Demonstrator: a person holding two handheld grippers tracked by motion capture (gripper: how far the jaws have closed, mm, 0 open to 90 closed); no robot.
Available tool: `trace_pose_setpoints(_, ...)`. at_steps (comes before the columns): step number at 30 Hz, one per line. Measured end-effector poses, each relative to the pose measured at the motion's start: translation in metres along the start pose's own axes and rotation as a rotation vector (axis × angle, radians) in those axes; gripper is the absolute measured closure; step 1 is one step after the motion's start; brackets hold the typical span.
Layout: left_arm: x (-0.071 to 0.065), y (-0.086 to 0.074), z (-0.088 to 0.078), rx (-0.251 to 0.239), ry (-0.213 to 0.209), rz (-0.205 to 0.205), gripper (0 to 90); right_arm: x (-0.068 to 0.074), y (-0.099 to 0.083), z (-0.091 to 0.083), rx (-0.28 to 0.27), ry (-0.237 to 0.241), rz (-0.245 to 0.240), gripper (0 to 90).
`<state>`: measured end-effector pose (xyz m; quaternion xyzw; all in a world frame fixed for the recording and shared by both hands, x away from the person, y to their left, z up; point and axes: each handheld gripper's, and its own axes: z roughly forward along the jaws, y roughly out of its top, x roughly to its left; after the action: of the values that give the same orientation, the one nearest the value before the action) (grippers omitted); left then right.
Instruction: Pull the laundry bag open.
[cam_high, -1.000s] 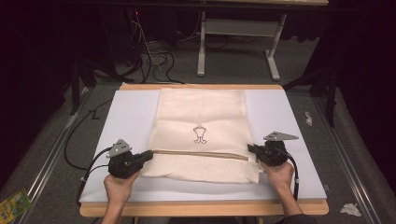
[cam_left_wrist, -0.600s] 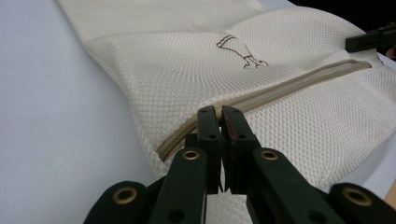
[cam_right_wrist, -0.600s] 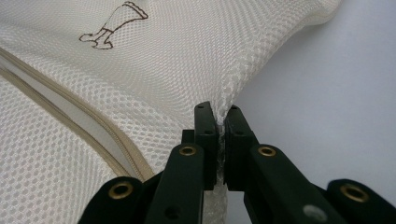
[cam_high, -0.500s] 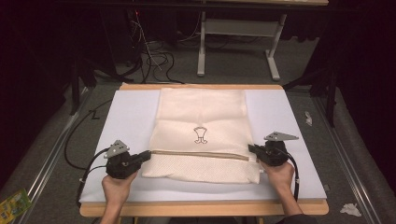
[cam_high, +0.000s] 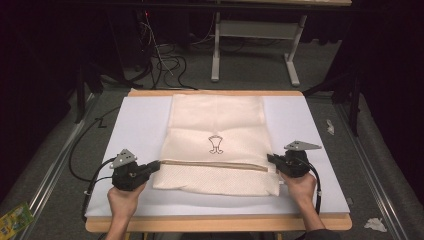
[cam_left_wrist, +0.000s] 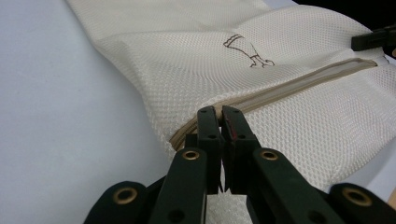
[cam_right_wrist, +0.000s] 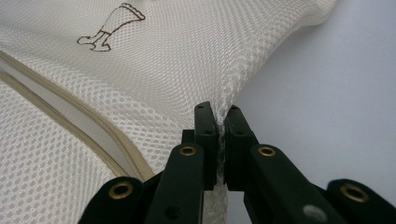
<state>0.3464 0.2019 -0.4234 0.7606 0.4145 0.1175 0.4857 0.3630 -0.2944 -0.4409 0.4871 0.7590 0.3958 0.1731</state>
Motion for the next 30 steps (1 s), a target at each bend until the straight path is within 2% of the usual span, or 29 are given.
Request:
trace_pose_setpoints(15, 0.002, 0.001, 0.001, 0.008, 0.004, -0.006, 87.3, -0.002, 0.001, -0.003, -0.002, -0.014, 0.001, 88.1)
trace_pose_setpoints(30, 0.005, 0.003, 0.005, 0.026, 0.012, 0.001, 87.4, -0.012, 0.002, -0.010, -0.008, -0.033, 0.016, 88.2)
